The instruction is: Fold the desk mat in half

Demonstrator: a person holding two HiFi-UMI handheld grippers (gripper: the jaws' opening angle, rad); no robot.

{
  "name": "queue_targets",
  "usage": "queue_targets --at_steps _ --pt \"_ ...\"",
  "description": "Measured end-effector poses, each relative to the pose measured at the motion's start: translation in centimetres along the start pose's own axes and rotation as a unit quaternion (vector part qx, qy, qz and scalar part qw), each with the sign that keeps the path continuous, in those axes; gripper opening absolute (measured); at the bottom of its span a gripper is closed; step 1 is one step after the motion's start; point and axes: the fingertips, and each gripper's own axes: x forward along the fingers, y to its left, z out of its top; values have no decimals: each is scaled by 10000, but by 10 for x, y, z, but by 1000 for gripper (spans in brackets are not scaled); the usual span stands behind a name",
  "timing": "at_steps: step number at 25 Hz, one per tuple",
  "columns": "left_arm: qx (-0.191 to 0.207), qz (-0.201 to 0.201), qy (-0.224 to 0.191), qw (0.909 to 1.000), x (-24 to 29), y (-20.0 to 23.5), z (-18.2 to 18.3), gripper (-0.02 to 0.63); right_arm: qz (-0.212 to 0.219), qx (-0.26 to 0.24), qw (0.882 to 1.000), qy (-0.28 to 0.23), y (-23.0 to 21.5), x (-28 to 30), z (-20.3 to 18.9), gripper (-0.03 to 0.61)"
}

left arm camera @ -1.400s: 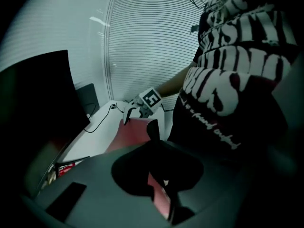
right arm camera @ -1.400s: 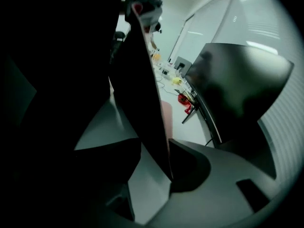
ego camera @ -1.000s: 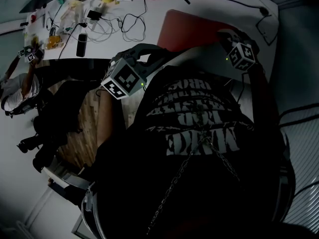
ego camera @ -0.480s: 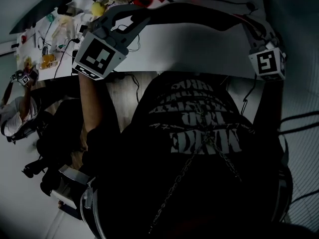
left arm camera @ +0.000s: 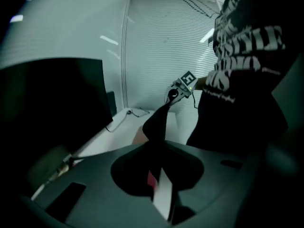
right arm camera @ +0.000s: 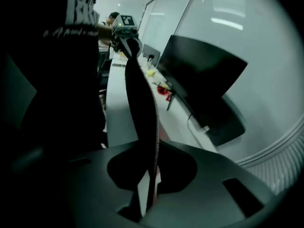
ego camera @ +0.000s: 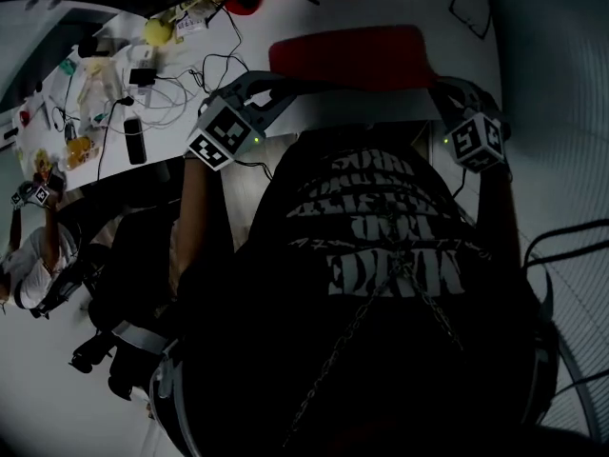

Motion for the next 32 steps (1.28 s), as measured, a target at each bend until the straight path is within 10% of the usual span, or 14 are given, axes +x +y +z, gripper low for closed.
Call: queue_targets --at_steps 9,32 --pt "-1034 -575 592 9912 52 -54 -105 44 1004 484 9911 731 81 61 -56 15" --pt "-2268 891 1087 9637 78 48 -159 54 497 242 9967 594 1 161 -29 15"
